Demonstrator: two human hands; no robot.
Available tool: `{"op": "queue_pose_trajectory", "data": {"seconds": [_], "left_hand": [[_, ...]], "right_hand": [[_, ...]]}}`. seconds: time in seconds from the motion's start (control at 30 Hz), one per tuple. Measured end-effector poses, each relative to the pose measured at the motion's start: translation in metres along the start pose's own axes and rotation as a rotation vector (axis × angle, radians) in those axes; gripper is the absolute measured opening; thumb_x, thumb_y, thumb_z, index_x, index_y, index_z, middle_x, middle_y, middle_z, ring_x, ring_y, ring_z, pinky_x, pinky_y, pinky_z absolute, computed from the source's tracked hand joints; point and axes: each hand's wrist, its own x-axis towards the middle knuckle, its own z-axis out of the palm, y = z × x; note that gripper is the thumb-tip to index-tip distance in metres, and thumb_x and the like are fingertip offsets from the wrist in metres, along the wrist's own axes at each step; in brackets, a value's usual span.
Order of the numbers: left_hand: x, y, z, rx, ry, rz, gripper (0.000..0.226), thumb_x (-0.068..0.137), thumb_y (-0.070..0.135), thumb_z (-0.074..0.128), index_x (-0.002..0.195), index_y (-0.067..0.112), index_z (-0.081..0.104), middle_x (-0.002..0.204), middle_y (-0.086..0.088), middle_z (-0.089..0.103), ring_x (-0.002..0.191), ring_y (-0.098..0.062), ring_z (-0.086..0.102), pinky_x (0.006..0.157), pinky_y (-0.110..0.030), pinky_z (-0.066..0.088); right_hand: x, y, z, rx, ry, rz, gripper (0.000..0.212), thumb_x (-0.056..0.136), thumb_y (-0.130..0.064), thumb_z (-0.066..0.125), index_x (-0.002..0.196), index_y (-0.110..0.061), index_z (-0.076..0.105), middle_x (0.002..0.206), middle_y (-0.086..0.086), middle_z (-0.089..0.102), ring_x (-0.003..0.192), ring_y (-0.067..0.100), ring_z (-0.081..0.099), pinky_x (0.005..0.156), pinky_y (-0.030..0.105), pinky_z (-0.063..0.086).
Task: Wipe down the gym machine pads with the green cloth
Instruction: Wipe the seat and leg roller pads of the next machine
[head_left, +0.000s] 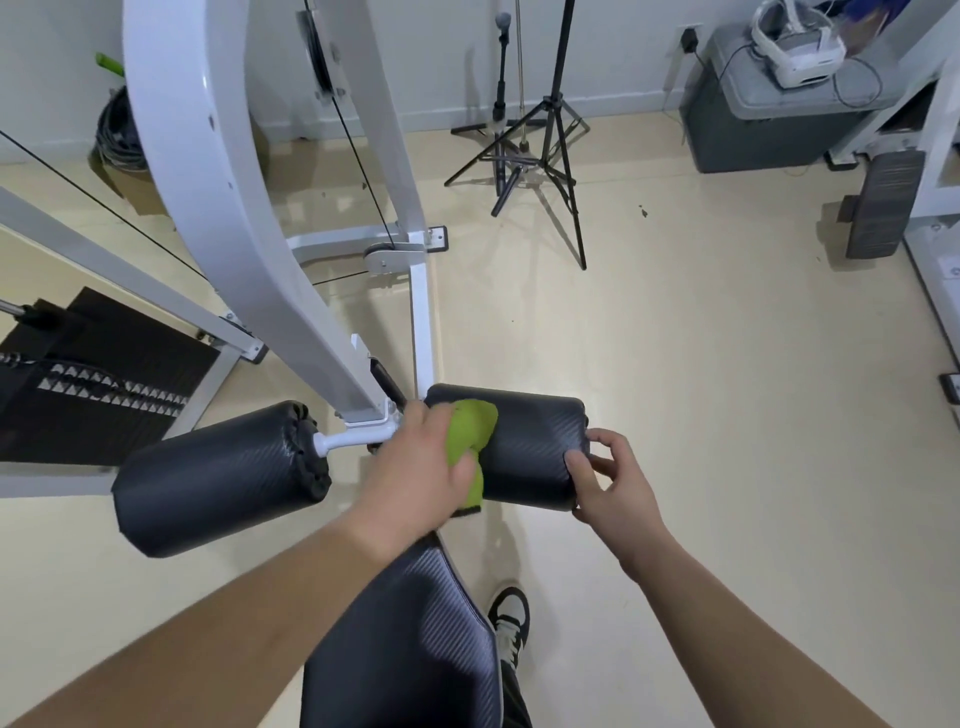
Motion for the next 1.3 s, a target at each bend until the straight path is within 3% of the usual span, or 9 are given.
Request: {"op": "queue_pose_trajectory", "data": {"seconds": [0.13, 0.27, 0.47, 0.57, 0.7, 0.87, 1.03, 1.17, 1.3], "left_hand": [[0.044, 0.005, -0.008, 0.016, 0.078, -0.183, 0.039, 0.092, 0.023, 0.057, 0.127, 0.008, 0.051, 0.119, -0.015, 0.044, 0.095, -0.042, 0.058, 0.073, -0.038, 0.041], [0.045, 0.071, 0.005, 0.090, -0.016, -0.010, 0.032, 0.090, 0.017, 0.056, 0.121, 0.012, 0.054, 0.116, -0.012, 0.048, 0.100, -0.035, 0.055, 0.074, -0.038, 0.046], [0.023, 0.098, 0.025, -0.014, -0.250, 0.216, 0.053, 0.093, 0.026, 0.057, 0.144, 0.020, 0.042, 0.132, -0.007, 0.039, 0.115, -0.027, 0.054, 0.090, -0.038, 0.051], [0.016, 0.055, 0.017, -0.017, -0.101, 0.201, 0.058, 0.087, 0.028, 0.061, 0.143, 0.027, 0.045, 0.127, -0.007, 0.041, 0.109, -0.030, 0.055, 0.084, -0.044, 0.055], [0.027, -0.008, -0.002, -0.019, 0.057, -0.046, 0.051, 0.091, 0.027, 0.059, 0.140, 0.019, 0.047, 0.121, -0.010, 0.041, 0.099, -0.037, 0.058, 0.078, -0.042, 0.050], [0.064, -0.003, -0.013, 0.013, 0.032, -0.216, 0.040, 0.090, 0.022, 0.058, 0.127, 0.009, 0.052, 0.121, -0.017, 0.045, 0.099, -0.041, 0.058, 0.078, -0.039, 0.045], [0.048, 0.083, 0.007, 0.102, -0.070, 0.026, 0.033, 0.089, 0.017, 0.058, 0.121, 0.012, 0.052, 0.119, -0.010, 0.044, 0.102, -0.032, 0.058, 0.072, -0.035, 0.044], [0.010, 0.090, 0.028, 0.002, -0.156, 0.186, 0.049, 0.093, 0.025, 0.057, 0.140, 0.015, 0.043, 0.128, -0.010, 0.041, 0.108, -0.030, 0.054, 0.083, -0.041, 0.052], [0.024, 0.025, 0.017, 0.059, -0.038, 0.206, 0.056, 0.087, 0.022, 0.053, 0.141, 0.026, 0.044, 0.118, -0.007, 0.045, 0.100, -0.032, 0.054, 0.072, -0.042, 0.052]], "right_hand": [[-0.004, 0.004, 0.004, -0.037, 0.011, -0.009, 0.052, 0.094, -0.051, 0.064, 0.136, -0.067, 0.037, 0.129, -0.019, 0.062, 0.111, 0.022, 0.068, 0.100, 0.047, 0.055], [0.001, 0.010, 0.005, -0.169, -0.010, -0.092, 0.055, 0.100, -0.043, 0.054, 0.148, -0.060, 0.033, 0.141, -0.020, 0.055, 0.130, 0.005, 0.054, 0.110, 0.043, 0.047], [-0.010, 0.015, 0.004, -0.072, -0.057, -0.031, 0.048, 0.091, 0.009, 0.055, 0.113, -0.033, 0.050, 0.118, 0.001, 0.063, 0.077, -0.007, 0.063, 0.072, 0.020, 0.051], [0.002, -0.007, -0.007, 0.022, -0.078, 0.079, 0.029, 0.091, -0.016, 0.072, 0.103, -0.038, 0.057, 0.120, -0.005, 0.068, 0.112, 0.020, 0.067, 0.096, 0.048, 0.053], [0.014, -0.037, -0.007, -0.007, -0.102, 0.166, 0.044, 0.091, -0.057, 0.067, 0.130, -0.050, 0.048, 0.113, -0.001, 0.068, 0.097, 0.028, 0.073, 0.084, 0.047, 0.062], [0.014, -0.022, 0.004, -0.094, -0.060, -0.016, 0.039, 0.101, -0.045, 0.057, 0.138, -0.057, 0.051, 0.104, -0.013, 0.067, 0.098, 0.014, 0.064, 0.092, 0.038, 0.058], [0.003, 0.013, 0.015, -0.015, -0.001, -0.126, 0.055, 0.102, -0.026, 0.060, 0.148, -0.049, 0.044, 0.136, -0.017, 0.056, 0.129, 0.003, 0.053, 0.101, 0.023, 0.046], [-0.007, 0.025, 0.016, 0.050, -0.028, -0.102, 0.048, 0.101, 0.001, 0.057, 0.130, -0.037, 0.048, 0.122, -0.016, 0.057, 0.108, 0.016, 0.065, 0.079, 0.015, 0.053], [-0.009, 0.022, 0.013, -0.011, -0.059, -0.042, 0.044, 0.102, -0.010, 0.060, 0.135, -0.032, 0.042, 0.137, -0.020, 0.051, 0.111, 0.007, 0.070, 0.078, 0.017, 0.047]]}}
